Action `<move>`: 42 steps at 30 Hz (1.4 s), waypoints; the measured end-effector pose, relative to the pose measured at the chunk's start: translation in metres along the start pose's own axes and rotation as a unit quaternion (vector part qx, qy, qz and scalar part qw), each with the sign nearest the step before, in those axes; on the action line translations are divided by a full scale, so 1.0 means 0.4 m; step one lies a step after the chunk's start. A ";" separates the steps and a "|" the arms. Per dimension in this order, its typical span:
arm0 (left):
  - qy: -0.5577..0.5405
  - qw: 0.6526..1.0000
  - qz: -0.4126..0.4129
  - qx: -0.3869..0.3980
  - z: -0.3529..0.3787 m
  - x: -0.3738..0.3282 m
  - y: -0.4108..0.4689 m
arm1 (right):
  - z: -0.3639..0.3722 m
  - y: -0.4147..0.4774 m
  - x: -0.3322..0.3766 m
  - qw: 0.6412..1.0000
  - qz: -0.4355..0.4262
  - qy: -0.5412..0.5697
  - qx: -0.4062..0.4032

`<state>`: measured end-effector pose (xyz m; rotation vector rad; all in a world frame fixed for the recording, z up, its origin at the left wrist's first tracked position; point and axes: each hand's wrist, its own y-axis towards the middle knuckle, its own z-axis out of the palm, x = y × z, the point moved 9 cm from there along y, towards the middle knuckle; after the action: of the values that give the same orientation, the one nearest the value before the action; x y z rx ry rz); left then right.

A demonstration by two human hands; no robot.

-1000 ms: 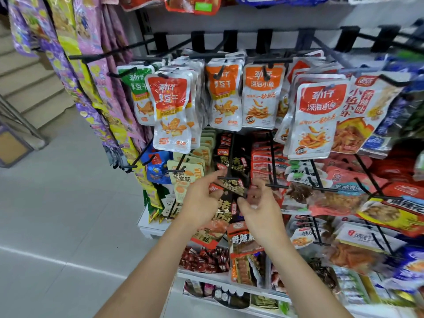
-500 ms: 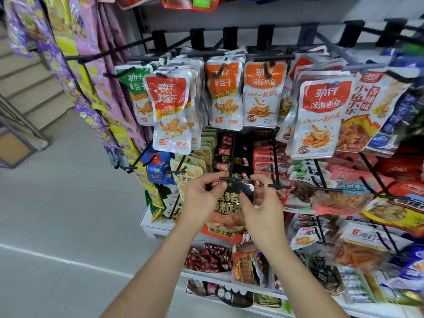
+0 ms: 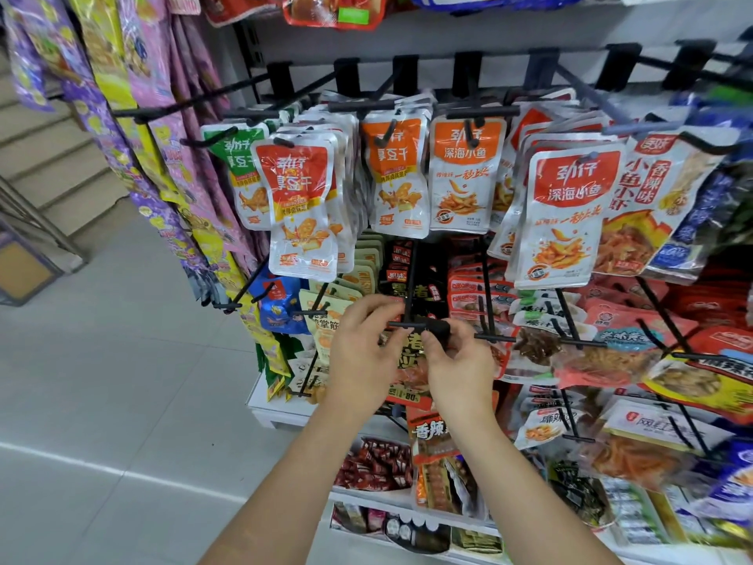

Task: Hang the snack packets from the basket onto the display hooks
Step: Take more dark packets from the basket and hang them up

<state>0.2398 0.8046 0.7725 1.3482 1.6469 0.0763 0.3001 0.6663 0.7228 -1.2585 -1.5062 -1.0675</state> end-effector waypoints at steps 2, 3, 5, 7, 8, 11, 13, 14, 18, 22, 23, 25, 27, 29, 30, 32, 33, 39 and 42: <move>0.031 0.997 0.026 -0.063 -0.022 -0.001 -0.023 | 0.002 0.005 0.001 1.000 0.001 -0.003 -0.011; 0.032 0.995 0.020 -0.088 -0.030 0.006 -0.036 | 0.003 0.006 0.001 1.000 0.004 -0.005 -0.015; 0.014 0.998 -0.001 -0.069 -0.011 0.018 -0.053 | 0.007 0.009 -0.003 1.000 0.011 -0.005 -0.017; -0.004 1.000 0.001 0.024 0.043 0.014 -0.062 | 0.013 0.011 -0.011 1.000 0.019 0.002 -0.003; -0.004 0.998 0.011 0.058 0.064 0.011 -0.066 | 0.018 0.011 -0.016 1.000 0.027 0.007 0.013; 0.054 0.993 0.036 0.103 0.095 0.011 -0.061 | 0.021 0.007 -0.027 0.997 0.043 -0.002 0.066; 0.111 0.984 0.044 0.136 0.113 0.018 -0.061 | 0.017 -0.002 -0.032 0.994 0.050 -0.023 0.098; 0.138 0.977 0.042 0.156 0.124 0.020 -0.061 | 0.012 -0.004 -0.036 0.992 0.054 -0.037 0.106; 0.205 0.958 0.053 0.192 0.158 0.024 -0.049 | 0.006 -0.007 -0.034 0.987 0.046 -0.089 0.130; 0.242 0.946 0.031 0.215 0.186 0.032 -0.021 | 0.005 -0.004 -0.032 0.984 0.031 -0.102 0.140; 0.251 0.941 0.026 0.225 0.197 0.039 -0.014 | 0.004 -0.003 -0.035 0.984 0.033 -0.099 0.143; 0.261 0.936 0.019 0.236 0.216 0.058 0.002 | 0.003 -0.005 -0.046 0.984 0.055 -0.074 0.155; 0.280 0.929 0.013 0.240 0.232 0.075 0.016 | -0.002 -0.007 -0.058 0.983 0.075 -0.039 0.162; 0.274 0.930 -0.008 0.246 0.239 0.080 0.027 | -0.010 -0.013 -0.067 0.981 0.089 -0.003 0.171; 0.264 0.931 -0.022 0.252 0.240 0.079 0.030 | -0.016 -0.015 -0.071 0.980 0.095 0.009 0.175; 0.248 0.931 -0.046 0.262 0.239 0.077 0.032 | -0.031 -0.020 -0.081 0.976 0.106 0.021 0.187; 0.244 0.932 -0.051 0.265 0.240 0.078 0.029 | -0.040 -0.024 -0.084 0.974 0.110 0.022 0.195; 0.143 0.942 -0.079 0.292 0.193 0.061 -0.043 | -0.147 -0.040 -0.099 0.978 0.116 0.024 0.172; 0.070 0.956 -0.082 0.271 0.141 0.038 -0.086 | -0.205 -0.061 -0.110 0.983 0.119 0.016 0.138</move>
<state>0.2553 0.7754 0.7133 1.6268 1.9827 -0.4156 0.2883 0.5738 0.6986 -1.1847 -1.3841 -0.6932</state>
